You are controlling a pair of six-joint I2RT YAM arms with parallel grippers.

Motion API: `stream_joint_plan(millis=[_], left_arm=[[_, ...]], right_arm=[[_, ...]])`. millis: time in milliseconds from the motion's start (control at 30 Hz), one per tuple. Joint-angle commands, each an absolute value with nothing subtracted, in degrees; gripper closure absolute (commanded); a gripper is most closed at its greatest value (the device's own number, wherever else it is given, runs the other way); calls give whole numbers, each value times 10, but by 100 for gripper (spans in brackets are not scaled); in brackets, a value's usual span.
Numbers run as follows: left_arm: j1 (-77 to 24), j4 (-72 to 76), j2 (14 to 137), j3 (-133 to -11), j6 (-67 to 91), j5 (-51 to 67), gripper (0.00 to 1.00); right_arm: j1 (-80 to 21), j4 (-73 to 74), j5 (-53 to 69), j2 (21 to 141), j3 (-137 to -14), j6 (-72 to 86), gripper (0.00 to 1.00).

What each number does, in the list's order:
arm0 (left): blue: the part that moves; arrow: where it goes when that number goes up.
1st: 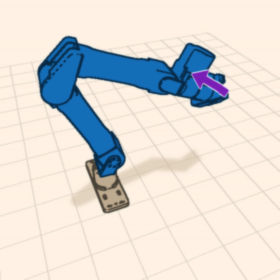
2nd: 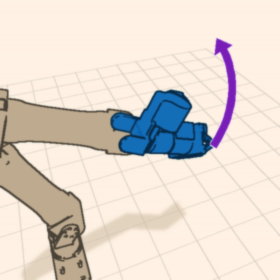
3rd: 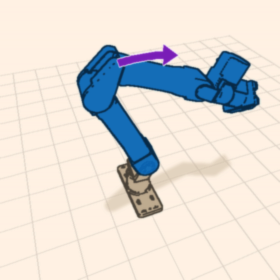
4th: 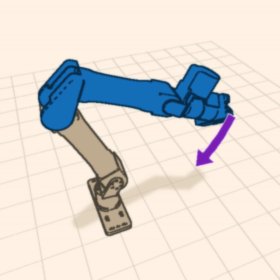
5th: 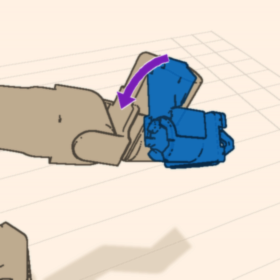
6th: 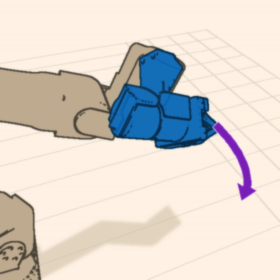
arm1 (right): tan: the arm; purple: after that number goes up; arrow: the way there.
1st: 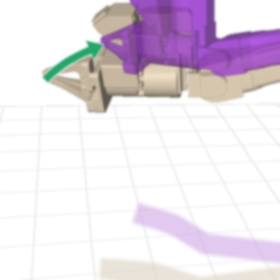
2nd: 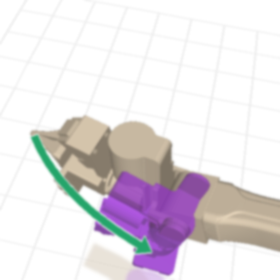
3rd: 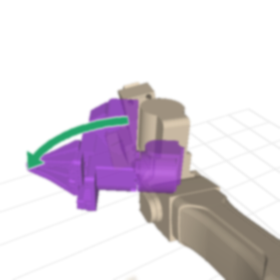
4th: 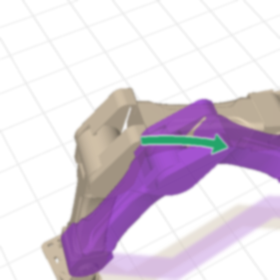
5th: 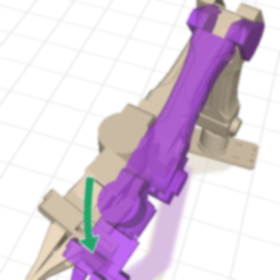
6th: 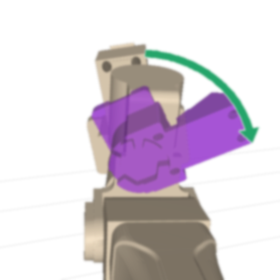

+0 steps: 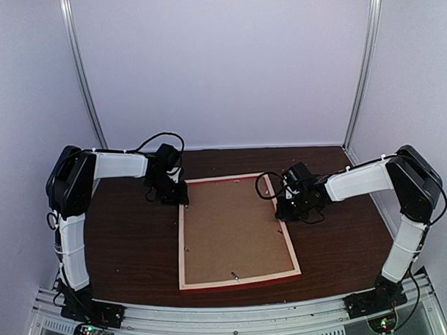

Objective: Put the photo into the frame
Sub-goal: Press the fastener onto the backboard.

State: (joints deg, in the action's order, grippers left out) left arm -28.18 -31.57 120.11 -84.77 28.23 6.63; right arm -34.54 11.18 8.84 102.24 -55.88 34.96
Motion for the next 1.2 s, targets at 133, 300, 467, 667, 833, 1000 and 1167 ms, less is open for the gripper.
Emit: stream_joint_plan(millis=[133, 300, 467, 667, 833, 1000, 1167], left_arm=[[-286, -345, 1210, -843, 286, 79, 53], [-287, -344, 1208, -821, 294, 82, 57], [-295, -341, 1206, -807, 300, 81, 62], [-297, -338, 1205, -797, 300, 81, 69], [-297, -338, 1200, -793, 298, 81, 72], [-297, -335, 1193, -786, 300, 84, 76], [-297, -332, 1189, -786, 300, 80, 77]], right_arm=[[-356, 98, 117, 1041, -554, 379, 100], [-356, 97, 115, 1039, -553, 380, 100], [-356, 97, 115, 1039, -554, 382, 100], [-359, 97, 116, 1042, -556, 382, 100], [-359, 100, 116, 1045, -560, 382, 100], [-359, 104, 116, 1047, -566, 380, 100], [-363, 101, 110, 1041, -563, 384, 100]])
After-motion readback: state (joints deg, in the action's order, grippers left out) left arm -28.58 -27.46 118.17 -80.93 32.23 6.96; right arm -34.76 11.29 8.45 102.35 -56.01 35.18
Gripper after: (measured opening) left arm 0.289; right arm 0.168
